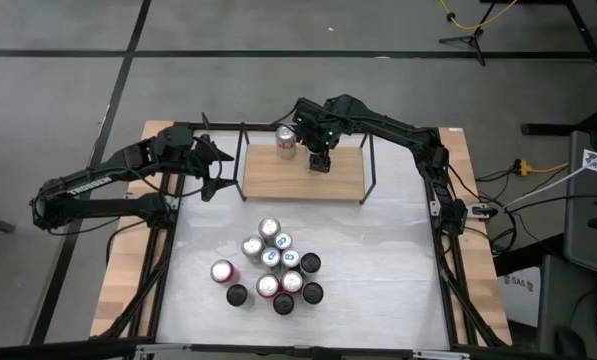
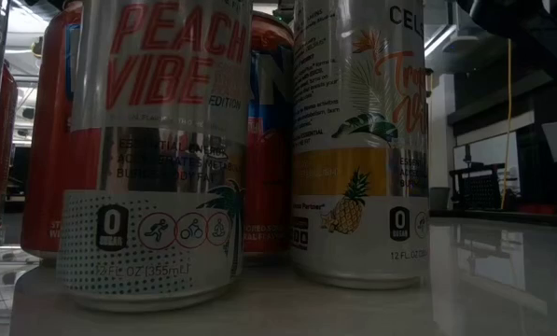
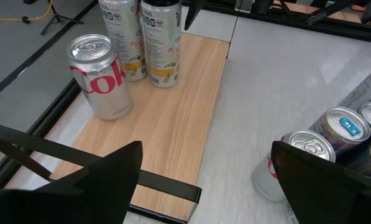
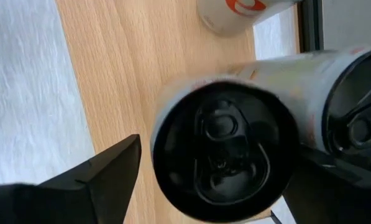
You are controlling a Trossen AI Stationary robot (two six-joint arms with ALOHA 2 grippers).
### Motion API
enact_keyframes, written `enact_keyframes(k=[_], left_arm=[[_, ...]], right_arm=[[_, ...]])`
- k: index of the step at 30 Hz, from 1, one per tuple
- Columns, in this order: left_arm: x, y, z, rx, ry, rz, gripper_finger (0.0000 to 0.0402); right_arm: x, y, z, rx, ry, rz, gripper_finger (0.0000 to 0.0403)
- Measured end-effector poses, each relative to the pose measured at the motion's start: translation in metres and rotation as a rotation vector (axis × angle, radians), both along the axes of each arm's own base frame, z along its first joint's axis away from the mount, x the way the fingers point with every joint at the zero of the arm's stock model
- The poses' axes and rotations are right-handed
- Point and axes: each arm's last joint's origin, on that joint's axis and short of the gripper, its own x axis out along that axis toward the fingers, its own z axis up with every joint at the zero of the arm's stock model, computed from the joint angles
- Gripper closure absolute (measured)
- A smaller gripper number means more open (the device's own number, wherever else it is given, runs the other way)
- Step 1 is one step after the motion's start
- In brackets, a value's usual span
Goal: Place canned beverage on shelf
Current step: Put the white yellow soda can onto the shelf aligned with the other white yellow soda can, then put the white yellow soda can onto the shelf aligned with the other white yellow soda cans
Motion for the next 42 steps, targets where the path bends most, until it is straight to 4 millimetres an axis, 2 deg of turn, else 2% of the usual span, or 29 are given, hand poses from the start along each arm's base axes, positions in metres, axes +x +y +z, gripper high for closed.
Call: enact_keyframes(k=[7, 20, 24, 32, 42], left_arm=[[0.0, 0.0, 0.0, 0.0, 0.0, 0.0, 0.0053], [0.0, 0.0, 0.0, 0.001, 0.0, 0.0, 0.0053], [0.0, 0.0, 0.0, 0.001, 0.0, 0.0, 0.0053], [0.0, 0.0, 0.0, 0.001, 0.0, 0.0, 0.0053], [0.0, 0.0, 0.0, 0.001, 0.0, 0.0, 0.0053]], right_arm=[[-0.006, 0.002, 0.003, 0.022, 0.032, -0.038, 0.0068], [-0.042, 0.017, 0.051, 0.026, -0.024, -0.122, 0.0066], [-0.054, 0.028, 0.066, 0.043, -0.04, -0.134, 0.0066], [-0.061, 0.083, 0.092, 0.045, -0.114, 0.009, 0.0066], [-0.047, 0.169, 0.091, 0.069, -0.143, 0.218, 0.0066]])
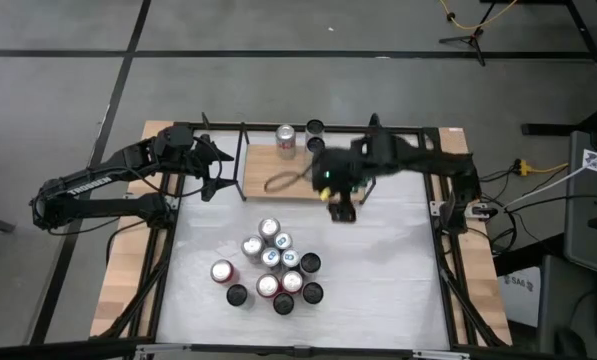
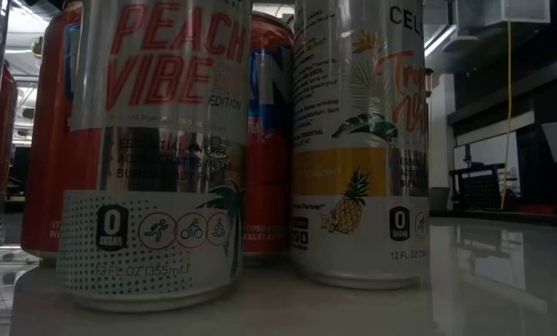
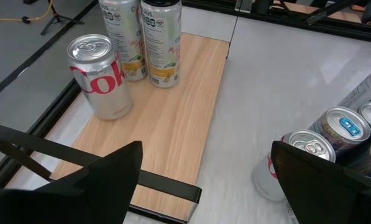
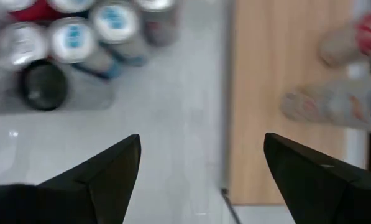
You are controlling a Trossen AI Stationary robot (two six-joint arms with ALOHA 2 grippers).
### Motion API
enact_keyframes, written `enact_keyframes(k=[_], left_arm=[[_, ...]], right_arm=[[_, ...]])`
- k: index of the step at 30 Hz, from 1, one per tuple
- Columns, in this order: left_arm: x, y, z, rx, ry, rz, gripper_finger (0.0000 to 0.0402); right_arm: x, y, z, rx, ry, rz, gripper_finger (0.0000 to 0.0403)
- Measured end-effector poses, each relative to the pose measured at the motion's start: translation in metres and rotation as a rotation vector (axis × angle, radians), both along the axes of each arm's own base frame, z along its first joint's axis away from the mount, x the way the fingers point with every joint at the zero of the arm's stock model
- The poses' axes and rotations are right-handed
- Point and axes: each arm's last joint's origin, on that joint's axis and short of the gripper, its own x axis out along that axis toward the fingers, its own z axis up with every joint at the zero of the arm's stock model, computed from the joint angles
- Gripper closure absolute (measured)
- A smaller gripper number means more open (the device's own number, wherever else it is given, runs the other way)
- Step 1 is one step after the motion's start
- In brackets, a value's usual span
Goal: Place canned beverage on shelf
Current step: Put the white yellow soda can onto the shelf aligned with the other white yellow soda cans
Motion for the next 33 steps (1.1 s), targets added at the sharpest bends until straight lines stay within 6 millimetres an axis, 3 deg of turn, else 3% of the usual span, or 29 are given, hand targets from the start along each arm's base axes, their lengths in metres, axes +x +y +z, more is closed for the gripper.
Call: enact_keyframes(k=[16, 26, 33], left_arm=[[0.0, 0.0, 0.0, 0.0, 0.0, 0.0, 0.0053], [0.0, 0.0, 0.0, -0.001, 0.0, 0.001, 0.0053], [0.0, 0.0, 0.0, -0.001, -0.001, 0.001, 0.0053]], right_arm=[[-0.003, 0.111, 0.006, 0.034, -0.182, 0.31, 0.0066], [-0.003, 0.151, 0.005, 0.066, -0.281, 0.407, 0.0066], [0.011, 0.168, -0.015, 0.065, -0.265, 0.43, 0.0066]])
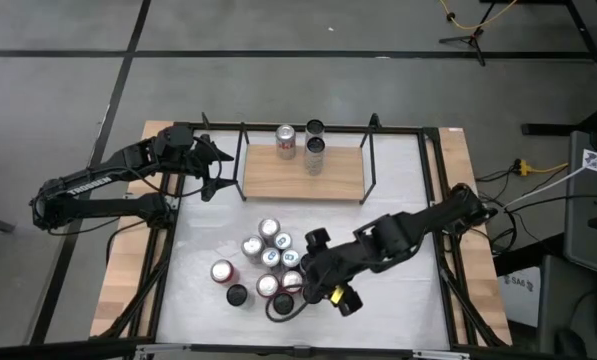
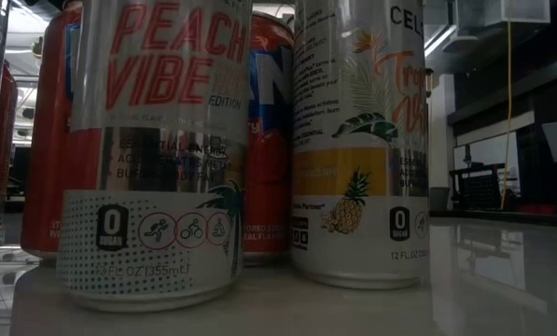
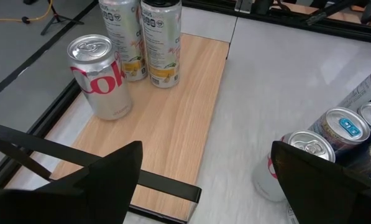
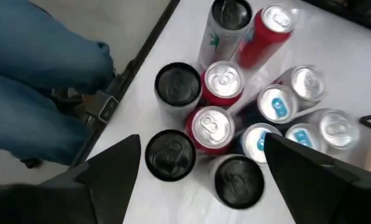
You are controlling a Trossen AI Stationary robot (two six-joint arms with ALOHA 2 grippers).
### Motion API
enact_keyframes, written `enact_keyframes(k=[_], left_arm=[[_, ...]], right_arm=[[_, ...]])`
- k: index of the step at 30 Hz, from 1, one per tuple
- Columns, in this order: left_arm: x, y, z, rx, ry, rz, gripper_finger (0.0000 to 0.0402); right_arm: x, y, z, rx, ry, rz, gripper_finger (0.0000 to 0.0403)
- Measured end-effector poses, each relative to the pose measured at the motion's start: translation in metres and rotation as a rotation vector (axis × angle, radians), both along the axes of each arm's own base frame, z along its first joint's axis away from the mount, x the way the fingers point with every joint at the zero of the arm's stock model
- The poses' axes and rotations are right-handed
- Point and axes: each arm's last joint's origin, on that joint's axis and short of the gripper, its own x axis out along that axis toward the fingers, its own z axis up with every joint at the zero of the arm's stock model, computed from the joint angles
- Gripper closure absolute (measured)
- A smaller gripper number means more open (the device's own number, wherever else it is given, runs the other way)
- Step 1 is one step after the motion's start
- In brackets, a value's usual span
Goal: Place canned beverage on shelf
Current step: Put the white yellow soda can onto the shelf aligned with the other white yellow soda cans
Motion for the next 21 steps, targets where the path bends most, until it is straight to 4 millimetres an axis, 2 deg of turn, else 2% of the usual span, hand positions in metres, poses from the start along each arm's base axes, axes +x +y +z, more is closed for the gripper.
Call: enact_keyframes(k=[11, 21], left_arm=[[0.0, 0.0, 0.0, 0.0, 0.0, 0.0, 0.0053], [0.0, 0.0, 0.0, 0.0, 0.0, 0.0, 0.0053]], right_arm=[[0.027, 0.018, -0.051, 0.044, 0.172, 0.075, 0.0066], [0.034, 0.022, -0.07, -0.025, 0.197, 0.163, 0.0066]])
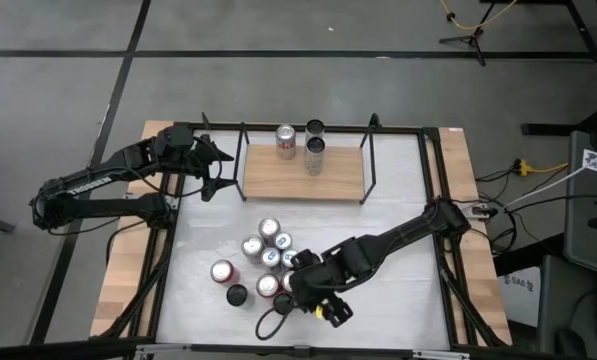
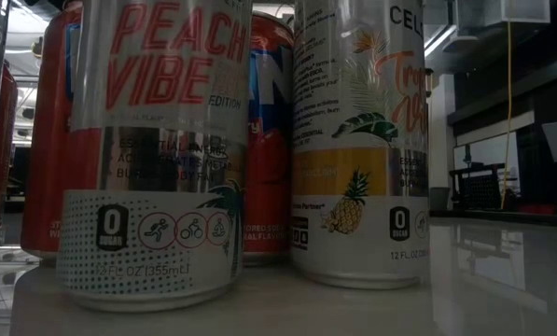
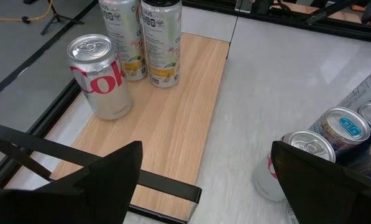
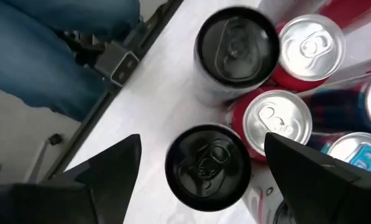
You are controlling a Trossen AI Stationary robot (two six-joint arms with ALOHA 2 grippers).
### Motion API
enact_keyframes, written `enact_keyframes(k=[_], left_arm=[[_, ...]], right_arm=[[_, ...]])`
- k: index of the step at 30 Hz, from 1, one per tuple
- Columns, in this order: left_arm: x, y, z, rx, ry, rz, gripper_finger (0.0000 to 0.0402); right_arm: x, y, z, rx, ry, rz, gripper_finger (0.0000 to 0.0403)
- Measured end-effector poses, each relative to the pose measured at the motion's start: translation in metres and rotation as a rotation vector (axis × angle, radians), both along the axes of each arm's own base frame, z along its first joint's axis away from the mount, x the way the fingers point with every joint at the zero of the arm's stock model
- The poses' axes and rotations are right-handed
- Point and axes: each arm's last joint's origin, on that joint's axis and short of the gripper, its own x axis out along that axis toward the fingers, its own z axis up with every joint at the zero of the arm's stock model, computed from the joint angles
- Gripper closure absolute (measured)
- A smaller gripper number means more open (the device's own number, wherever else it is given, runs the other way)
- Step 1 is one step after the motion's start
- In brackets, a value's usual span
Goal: Place canned beverage on shelf
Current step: Put the white yellow soda can onto the shelf aligned with the other white yellow soda cans
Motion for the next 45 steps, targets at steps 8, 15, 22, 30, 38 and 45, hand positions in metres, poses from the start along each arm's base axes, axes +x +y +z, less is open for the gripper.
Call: enact_keyframes(k=[8, 15, 22, 30, 38, 45], left_arm=[[0.0, 0.0, 0.0, 0.0, 0.0, 0.0, 0.0053], [0.0, 0.0, 0.0, 0.0, 0.0, 0.0, 0.0053], [0.0, 0.0, 0.0, 0.0, 0.0, 0.0, 0.0053], [0.0, 0.0, 0.0, 0.0, 0.001, 0.001, 0.0053], [0.0, 0.0, 0.0, 0.0, 0.0, 0.0, 0.0053], [0.0, 0.0, 0.0, 0.0, 0.001, 0.001, 0.0053]], right_arm=[[0.0, 0.0, -0.012, -0.042, 0.058, 0.02, 0.0066], [0.002, 0.001, -0.024, -0.075, 0.105, 0.018, 0.0066], [0.004, 0.002, -0.032, -0.098, 0.126, 0.031, 0.0066], [0.001, 0.01, -0.033, -0.15, 0.087, 0.081, 0.0069], [0.0, 0.013, -0.034, -0.179, 0.074, 0.093, 0.0117], [0.0, 0.013, -0.034, -0.177, 0.075, 0.092, 0.0147]])
